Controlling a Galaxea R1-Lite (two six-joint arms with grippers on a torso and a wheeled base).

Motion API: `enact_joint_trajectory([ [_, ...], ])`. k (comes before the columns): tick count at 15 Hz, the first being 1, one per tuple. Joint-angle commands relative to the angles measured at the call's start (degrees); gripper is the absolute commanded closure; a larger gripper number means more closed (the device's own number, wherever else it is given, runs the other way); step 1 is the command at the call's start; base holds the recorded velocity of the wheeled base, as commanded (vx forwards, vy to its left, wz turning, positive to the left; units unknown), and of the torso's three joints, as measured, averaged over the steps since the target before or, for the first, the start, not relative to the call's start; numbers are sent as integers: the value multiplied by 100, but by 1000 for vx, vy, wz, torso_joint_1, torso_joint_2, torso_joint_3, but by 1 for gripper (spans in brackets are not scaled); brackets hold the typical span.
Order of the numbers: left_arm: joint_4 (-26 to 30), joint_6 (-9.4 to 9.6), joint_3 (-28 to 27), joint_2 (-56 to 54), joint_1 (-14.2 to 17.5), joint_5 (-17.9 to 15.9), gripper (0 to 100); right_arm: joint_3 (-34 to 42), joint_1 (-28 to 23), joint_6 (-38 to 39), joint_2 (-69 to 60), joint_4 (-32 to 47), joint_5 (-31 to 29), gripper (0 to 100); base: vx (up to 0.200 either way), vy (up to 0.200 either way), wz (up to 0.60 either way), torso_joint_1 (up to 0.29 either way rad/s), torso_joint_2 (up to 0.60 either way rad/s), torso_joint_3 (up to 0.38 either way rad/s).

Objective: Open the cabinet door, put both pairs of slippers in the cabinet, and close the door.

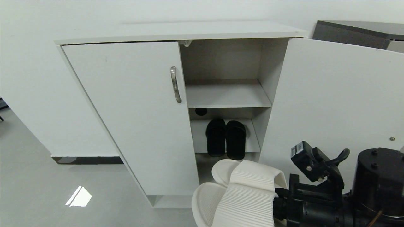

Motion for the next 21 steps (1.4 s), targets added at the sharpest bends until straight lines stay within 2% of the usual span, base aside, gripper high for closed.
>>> enact_joint_trajectory([
  [1, -2, -9, 0, 6, 4, -2, 100, 10, -2, 0, 9, -4, 6, 100, 0, 0, 0, -22, 119, 66],
  [5, -2, -9, 0, 6, 4, -2, 100, 106, 24, -176, 9, -118, -3, 100, 0, 0, 0, -2, 19, 13],
  [7, -2, 0, 0, -2, 4, -2, 100, -272, 156, -299, 106, 207, -548, 100, 0, 0, 0, 0, 0, 0],
  [9, -2, 9, 0, 6, 4, -11, 100, -1731, 393, -167, 158, 2343, -2280, 100, 0, 0, 0, 0, 0, 0],
  [10, -2, 9, 0, 6, 4, -11, 100, -2627, 622, 342, 220, 3503, -2912, 100, 0, 0, 0, 0, 0, 0],
  [11, -2, 9, 0, 6, -4, -11, 100, -3480, 842, 984, 343, 4399, -3281, 100, 0, 0, 0, 0, 0, 0],
  [12, -2, 9, 0, 6, 4, -11, 100, -3770, 912, 1133, 413, 4725, -3466, 100, 0, 0, 0, 0, 0, 0],
  [13, -2, 27, 0, 6, -4, -20, 100, -4464, 1044, 1248, 739, 5243, -4363, 100, 0, 0, 0, 0, 0, 0],
  [15, -2, 27, 0, 6, 4, -20, 100, -4983, 1105, 1265, 1336, 5129, -5742, 100, 0, 0, 0, 0, 0, 0],
  [16, -2, 27, 0, 6, 4, -20, 100, -5194, 1114, 1239, 1538, 5006, -6129, 100, 0, 0, 0, 0, 0, 0],
  [21, -2, 18, 0, 6, 4, -20, 100, -6011, 1123, 975, 2066, 5023, -6859, 100, 0, 0, 0, 0, 0, 0],
])
